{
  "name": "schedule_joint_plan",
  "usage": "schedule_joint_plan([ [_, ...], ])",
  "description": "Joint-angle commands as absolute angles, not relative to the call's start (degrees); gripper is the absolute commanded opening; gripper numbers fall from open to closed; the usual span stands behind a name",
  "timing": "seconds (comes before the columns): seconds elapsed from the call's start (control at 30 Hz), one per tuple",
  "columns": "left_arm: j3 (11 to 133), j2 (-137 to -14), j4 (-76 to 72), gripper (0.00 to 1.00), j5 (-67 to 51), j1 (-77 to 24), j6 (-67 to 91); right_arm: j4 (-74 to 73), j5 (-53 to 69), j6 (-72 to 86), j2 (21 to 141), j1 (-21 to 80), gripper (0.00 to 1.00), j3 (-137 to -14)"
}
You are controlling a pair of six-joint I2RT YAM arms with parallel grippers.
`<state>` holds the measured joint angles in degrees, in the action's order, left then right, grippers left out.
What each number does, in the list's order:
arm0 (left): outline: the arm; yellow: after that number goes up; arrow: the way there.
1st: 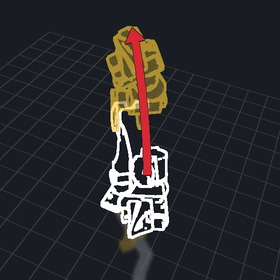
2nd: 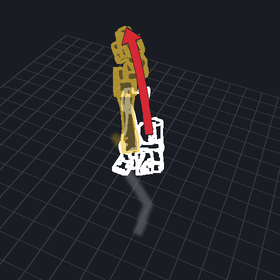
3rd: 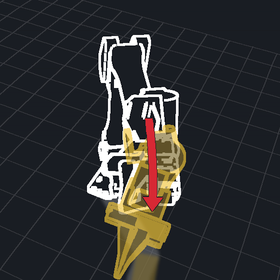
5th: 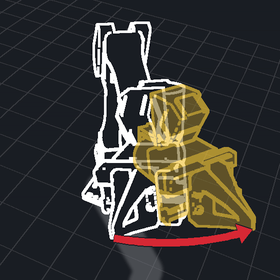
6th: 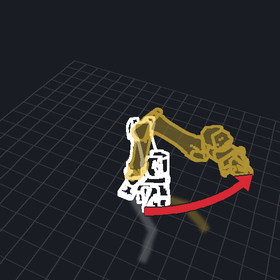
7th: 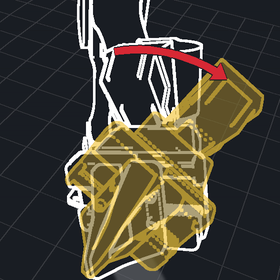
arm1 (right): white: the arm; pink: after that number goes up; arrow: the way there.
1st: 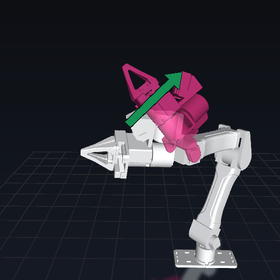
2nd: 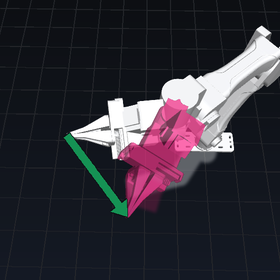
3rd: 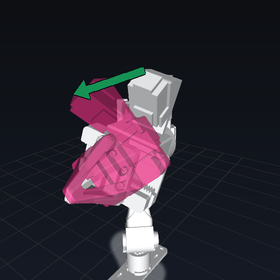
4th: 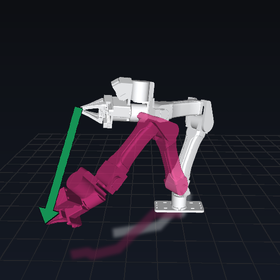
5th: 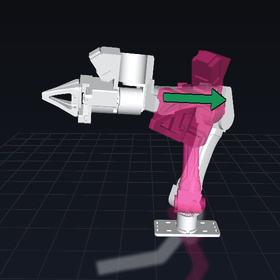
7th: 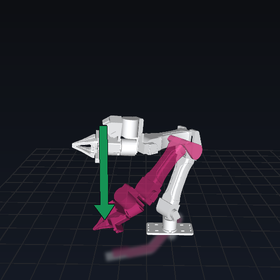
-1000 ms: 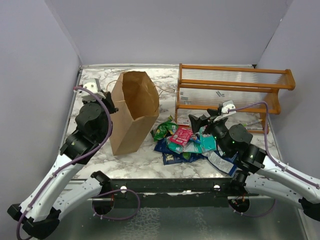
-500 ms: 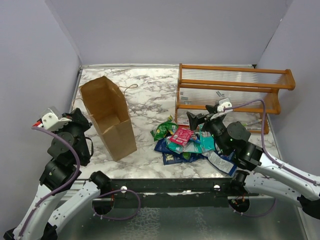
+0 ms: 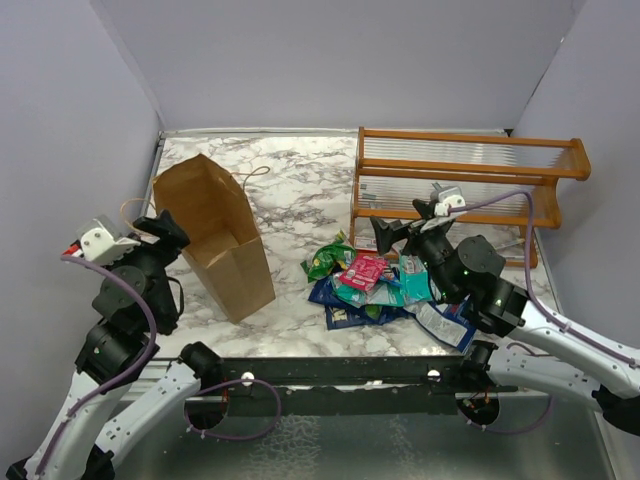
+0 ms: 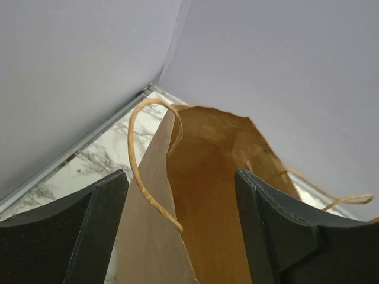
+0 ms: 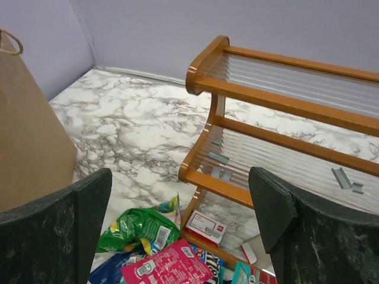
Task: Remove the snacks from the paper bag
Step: Place the snack at the center of the board, then reset both arms
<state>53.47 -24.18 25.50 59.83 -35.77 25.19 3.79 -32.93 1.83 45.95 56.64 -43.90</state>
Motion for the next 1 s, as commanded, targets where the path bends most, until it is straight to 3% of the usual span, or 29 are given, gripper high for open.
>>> schedule_joint_plan([
  [0.0, 59.3, -22.6, 23.5, 0.81, 58.7, -36.0, 19.4, 0.1, -31.7, 2.7, 46.0, 56.7, 0.99, -49.7],
  [0.2, 69.6, -26.1, 18.4, 0.95, 51.2, -36.0, 8.1, -11.3, -24.4, -2.3, 46.3, 56.6, 0.99, -61.8],
  [0.43, 81.5, -34.4, 16.0, 0.95, 43.2, -36.1, 0.4, -9.1, -34.0, -0.4, 47.7, 56.7, 0.99, -69.7],
  [0.97, 81.5, -39.6, 9.5, 0.96, 31.3, -36.0, -4.1, -4.7, -33.2, -4.6, 48.1, 56.6, 1.0, -77.5],
])
